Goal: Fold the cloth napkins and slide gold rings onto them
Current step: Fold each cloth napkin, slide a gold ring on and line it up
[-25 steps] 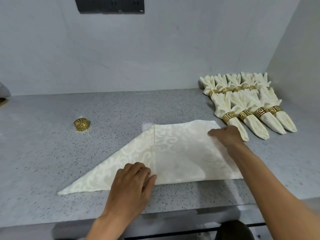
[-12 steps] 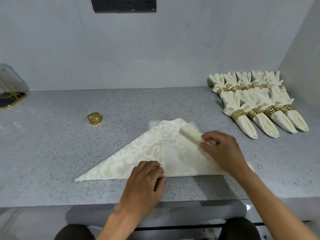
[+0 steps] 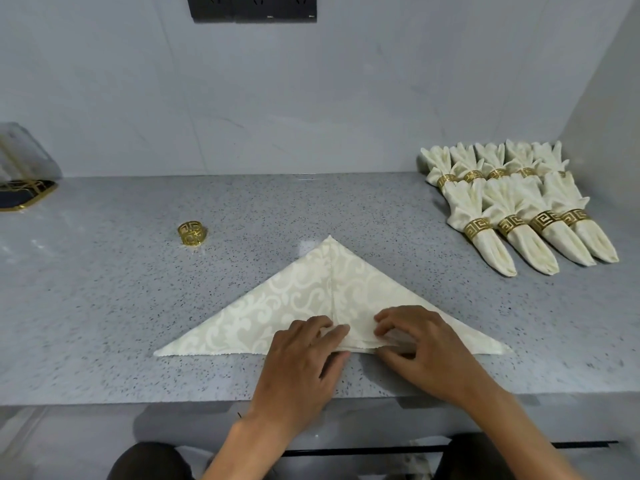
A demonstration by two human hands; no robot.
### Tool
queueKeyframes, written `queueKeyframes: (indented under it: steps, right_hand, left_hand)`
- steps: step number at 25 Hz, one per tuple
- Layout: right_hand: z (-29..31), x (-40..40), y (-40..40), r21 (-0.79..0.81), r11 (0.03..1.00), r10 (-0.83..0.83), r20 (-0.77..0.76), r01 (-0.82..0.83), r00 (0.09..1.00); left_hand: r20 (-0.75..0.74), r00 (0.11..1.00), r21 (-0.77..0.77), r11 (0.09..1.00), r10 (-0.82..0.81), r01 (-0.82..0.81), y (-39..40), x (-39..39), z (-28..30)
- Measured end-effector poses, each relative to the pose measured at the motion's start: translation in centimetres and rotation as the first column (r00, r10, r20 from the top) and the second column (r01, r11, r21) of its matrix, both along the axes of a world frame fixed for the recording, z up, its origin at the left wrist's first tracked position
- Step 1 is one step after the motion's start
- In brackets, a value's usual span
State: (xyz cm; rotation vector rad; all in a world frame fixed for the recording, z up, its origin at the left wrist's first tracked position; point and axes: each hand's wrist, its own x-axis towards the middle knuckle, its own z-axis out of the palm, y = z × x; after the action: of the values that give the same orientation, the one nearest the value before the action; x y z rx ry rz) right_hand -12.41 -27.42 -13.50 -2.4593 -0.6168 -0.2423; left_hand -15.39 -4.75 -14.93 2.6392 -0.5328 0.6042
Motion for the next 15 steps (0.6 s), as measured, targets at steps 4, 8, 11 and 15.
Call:
queueKeyframes:
  steps: [4,8,11,15]
  right_hand:
    - [1.2,-1.1,0.1,-0.090,0.995,0.025,-0.080,-0.032,0.996]
    - [3.4,1.9,3.2,-0.040,0.996,-0.086,-0.034,0.085,0.996]
    - [1.9,5.6,6.2,-0.344,0.918,-0.233,-0.070,0.196,0.970]
    - [0.8,4.2,4.4,-0.379,0.882,-0.303,0.003,0.281,0.953]
  left_hand:
    - [0.064,0.998,0.044,0.999,0.012,-0.015,-0.2,0.2,-0.5]
    - [0.062,0.998,0.058,0.998,0.008,-0.011,-0.1,0.3,-0.5]
    - [0.030,1.000,0.052,0.999,-0.009,0.007,-0.1,0.3,-0.2]
    - [0.042,0.999,0.084,0.996,0.013,-0.016,-0.3,0.1,0.1]
